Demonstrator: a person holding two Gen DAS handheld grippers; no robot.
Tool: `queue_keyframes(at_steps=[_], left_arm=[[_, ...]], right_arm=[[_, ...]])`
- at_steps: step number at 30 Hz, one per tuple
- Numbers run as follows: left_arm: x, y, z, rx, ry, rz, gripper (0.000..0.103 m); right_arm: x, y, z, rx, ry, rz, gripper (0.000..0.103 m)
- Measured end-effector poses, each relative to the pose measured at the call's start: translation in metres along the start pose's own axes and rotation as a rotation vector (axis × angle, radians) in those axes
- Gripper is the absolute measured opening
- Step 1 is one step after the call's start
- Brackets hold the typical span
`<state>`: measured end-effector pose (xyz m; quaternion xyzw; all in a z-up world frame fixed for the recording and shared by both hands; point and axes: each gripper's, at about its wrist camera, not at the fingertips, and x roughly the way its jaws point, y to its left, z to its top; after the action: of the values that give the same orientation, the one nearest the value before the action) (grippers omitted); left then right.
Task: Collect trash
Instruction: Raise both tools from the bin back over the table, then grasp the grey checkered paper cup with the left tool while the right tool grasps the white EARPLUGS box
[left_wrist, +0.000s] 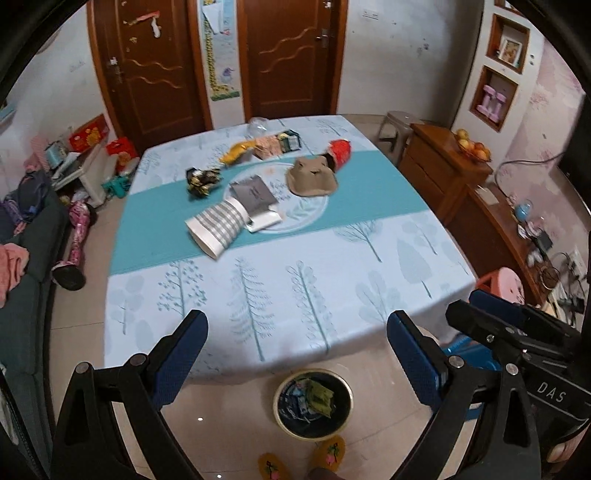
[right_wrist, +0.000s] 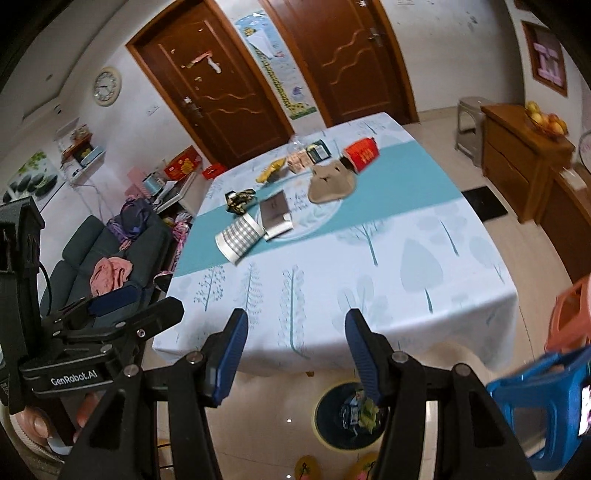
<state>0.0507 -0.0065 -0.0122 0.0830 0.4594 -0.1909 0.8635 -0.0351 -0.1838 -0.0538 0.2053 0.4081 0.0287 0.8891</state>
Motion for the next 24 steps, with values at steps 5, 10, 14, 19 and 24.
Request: queue_keyframes(at_steps=[5,10,14,19,24], left_arm=[[0.006,0.013,0.012,-0.030,0.007,0.046,0.097],[0.027,0.037,0.026,-0.066,0.048,0.065,0.097],[0.050,0.063,0.041,-0.091,0.084,0.057,0.097],[0.085,0.103,0.075,-0.073,0.114,0.038,0.097],[0.133,0.145,0.117,-0.011,0.167,0.002,0.097]], right_arm=[[0.013,0.006,0.020,-0.040,-0.005,0.037,0.055],[0.039,0.011,0.036,-0.046,0.017,0.061,0.055],[0.064,0.014,0.047,-0.037,0.036,0.060,0.055],[0.101,0.021,0.067,0.014,0.048,0.037,0.055],[0.146,0.030,0.090,0.100,0.065,0.015,0.055]])
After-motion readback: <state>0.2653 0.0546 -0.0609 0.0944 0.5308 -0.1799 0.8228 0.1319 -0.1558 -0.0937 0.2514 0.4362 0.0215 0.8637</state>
